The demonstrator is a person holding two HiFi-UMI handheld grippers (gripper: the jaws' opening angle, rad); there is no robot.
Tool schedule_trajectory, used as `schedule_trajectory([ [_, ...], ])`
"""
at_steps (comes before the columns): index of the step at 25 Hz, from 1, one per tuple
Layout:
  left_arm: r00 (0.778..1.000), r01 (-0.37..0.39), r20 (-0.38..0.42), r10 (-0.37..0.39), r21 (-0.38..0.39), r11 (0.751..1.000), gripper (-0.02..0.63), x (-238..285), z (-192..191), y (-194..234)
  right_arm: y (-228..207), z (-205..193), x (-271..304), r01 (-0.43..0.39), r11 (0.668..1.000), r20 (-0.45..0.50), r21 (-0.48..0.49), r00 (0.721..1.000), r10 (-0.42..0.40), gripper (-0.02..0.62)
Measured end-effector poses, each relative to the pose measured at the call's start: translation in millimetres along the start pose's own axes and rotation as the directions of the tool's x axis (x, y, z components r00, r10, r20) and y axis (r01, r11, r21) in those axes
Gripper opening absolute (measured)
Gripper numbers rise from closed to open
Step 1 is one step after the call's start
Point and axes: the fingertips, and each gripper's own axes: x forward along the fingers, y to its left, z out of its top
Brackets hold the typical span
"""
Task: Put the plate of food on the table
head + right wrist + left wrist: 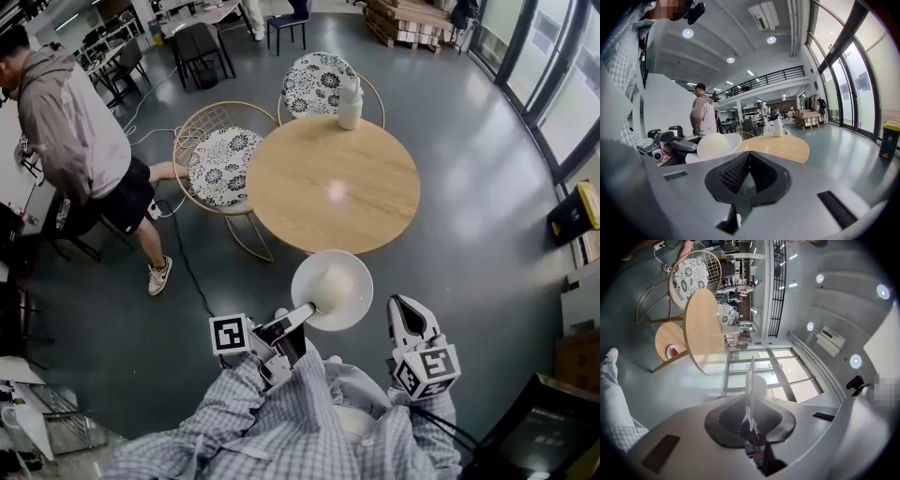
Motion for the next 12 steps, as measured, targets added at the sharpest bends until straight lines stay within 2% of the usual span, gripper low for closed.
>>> schedule_trajectory([
  [6, 1.000, -0.006, 0.001, 0.006, 0.001, 1.000, 0.037, 0.0, -1.9, 0.8, 5.1, 0.7, -2.3, -0.038, 0.995, 0.010, 0.096, 0.999, 0.037, 0.009],
  [12, 1.000, -0.007, -0.005, 0.007, -0.001, 1.000, 0.037, 4.4, -6.3, -0.4, 7.3, 1.1, -6.6, -0.051, 0.993, 0.008, 0.107, 0.999, 0.051, 0.009],
])
